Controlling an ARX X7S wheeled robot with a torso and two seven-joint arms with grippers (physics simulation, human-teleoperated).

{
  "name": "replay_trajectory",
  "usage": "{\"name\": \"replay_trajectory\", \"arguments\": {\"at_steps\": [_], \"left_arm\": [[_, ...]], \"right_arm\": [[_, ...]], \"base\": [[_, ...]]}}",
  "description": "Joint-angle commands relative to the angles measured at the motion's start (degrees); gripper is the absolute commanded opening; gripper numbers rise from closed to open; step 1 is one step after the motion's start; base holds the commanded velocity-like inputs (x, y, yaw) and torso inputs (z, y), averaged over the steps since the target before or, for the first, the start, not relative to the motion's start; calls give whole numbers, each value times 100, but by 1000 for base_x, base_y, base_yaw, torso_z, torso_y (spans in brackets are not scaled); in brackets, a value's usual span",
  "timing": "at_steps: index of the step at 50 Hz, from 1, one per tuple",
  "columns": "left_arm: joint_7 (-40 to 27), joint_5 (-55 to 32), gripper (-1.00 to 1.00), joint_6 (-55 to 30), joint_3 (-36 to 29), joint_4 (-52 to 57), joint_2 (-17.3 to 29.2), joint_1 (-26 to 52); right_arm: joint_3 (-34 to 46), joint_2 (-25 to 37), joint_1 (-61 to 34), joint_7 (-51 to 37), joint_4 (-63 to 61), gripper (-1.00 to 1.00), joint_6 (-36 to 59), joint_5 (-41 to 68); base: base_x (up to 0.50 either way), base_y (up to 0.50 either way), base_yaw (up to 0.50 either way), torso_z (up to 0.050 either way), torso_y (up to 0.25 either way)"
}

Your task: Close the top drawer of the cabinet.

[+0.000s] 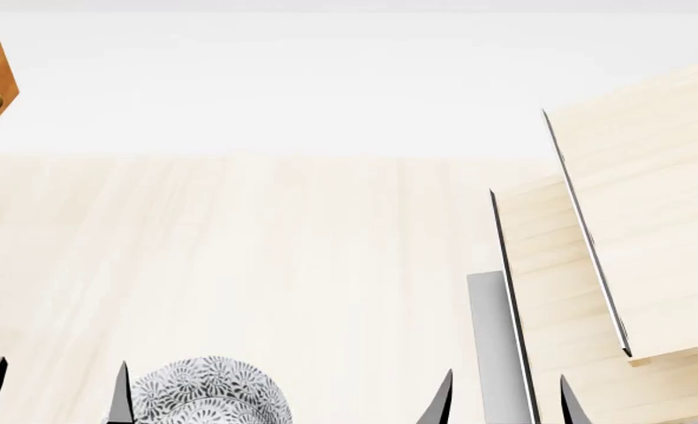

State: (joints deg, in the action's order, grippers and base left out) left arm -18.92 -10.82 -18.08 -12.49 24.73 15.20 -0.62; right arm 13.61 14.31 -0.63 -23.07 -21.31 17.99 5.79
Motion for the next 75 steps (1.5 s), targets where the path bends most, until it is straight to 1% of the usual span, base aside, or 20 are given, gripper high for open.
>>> {"name": "replay_trajectory", "arguments": {"at_steps": [1, 4, 13, 14, 21, 28, 32, 33, 38, 41, 44, 45, 49, 54, 56, 57, 59, 65, 71, 75], "left_arm": [[-5, -23, 100, 6, -33, -58, 20, 51], [-1, -5, 100, -35, -66, -114, 24, 146], [160, 35, 100, -352, -199, -531, 59, 924], [224, 148, 100, -366, -295, -889, 54, 1268], [494, 245, 100, -518, -447, -1741, 29, 2351], [744, 125, 100, -678, -414, -2475, -33, 3187], [928, 94, 100, -537, -368, -3596, -151, 3940], [1003, 79, 100, -422, -328, -4161, -212, 4291], [1208, 146, 100, 106, -326, -5747, -366, 5224], [1411, 243, 100, 810, -375, -7249, -518, 5947], [1493, 352, 100, 1926, -390, -9523, -778, 6921], [1526, 370, 100, 2126, -387, -9946, -822, 7103], [1401, 444, 100, 1776, -210, -9970, -776, 7248], [1647, 394, 100, 1315, 378, -9971, -720, 7459], [1875, 280, 100, 986, 840, -9972, -682, 7546], [2211, 57, 100, 560, 1283, -9972, -642, 7605], [2465, -56, 100, 210, 2006, -9972, -559, 7665], [2715, 373, 100, -167, 3161, -9972, -427, 7783], [3126, 585, 100, -679, 4008, -9972, -191, 7990], [3151, 764, 100, -741, 4284, -9972, -78, 8067]], "right_arm": [[41, 27, 10, -21, 16, 100, -52, 5], [59, 32, 7, -22, 46, 100, -82, 1], [87, 43, -21, -27, 89, 100, -90, 23], [91, 38, -38, -29, 111, 100, -86, 26], [137, 31, -86, -44, 165, 100, -77, 18], [153, 36, -110, -55, 203, 100, -90, 24], [156, 37, -130, -63, 221, 100, -90, 37], [167, 36, -134, -65, 224, 100, -91, 33], [184, 31, -183, -70, 273, 100, -95, 41], [183, 29, -217, -67, 333, 100, -123, 53], [185, 28, -245, -66, 380, 100, -141, 66], [187, 28, -249, -65, 414, 100, -168, 65], [196, 26, -280, -72, 448, 100, -169, 73], [202, 24, -314, -56, 568, 100, -250, 95], [200, 23, -349, -50, 620, 100, -255, 108], [197, 28, -359, -51, 628, 100, -258, 109], [187, 38, -371, -44, 703, 100, -301, 118], [183, 61, -347, -53, 728, 100, -337, 135], [200, 48, -413, -56, 850, 100, -346, 145], [215, 64, -405, -71, 822, 100, -333, 137]], "base": [[0, 0, 0, 0, 0], [0, 0, 0, 0, 0], [0, 0, 0, 0, 0], [0, 0, 0, 0, 0], [0, 0, 0, 0, 0], [0, 0, 0, 0, 0], [0, 0, 0, 0, 0], [0, 0, 0, 0, 0], [0, 0, 0, 0, 0], [0, 0, 0, 0, 0], [0, 0, 0, 0, 0], [0, 0, 0, 0, 0], [0, 0, 0, 0, 0], [0, 0, 0, 0, 0], [0, 0, 0, 0, 0], [0, 0, 0, 0, 0], [0, 0, 0, 0, 0], [0, 0, 0, 0, 0], [0, 0, 0, 0, 0], [0, 0, 0, 0, 0]]}}
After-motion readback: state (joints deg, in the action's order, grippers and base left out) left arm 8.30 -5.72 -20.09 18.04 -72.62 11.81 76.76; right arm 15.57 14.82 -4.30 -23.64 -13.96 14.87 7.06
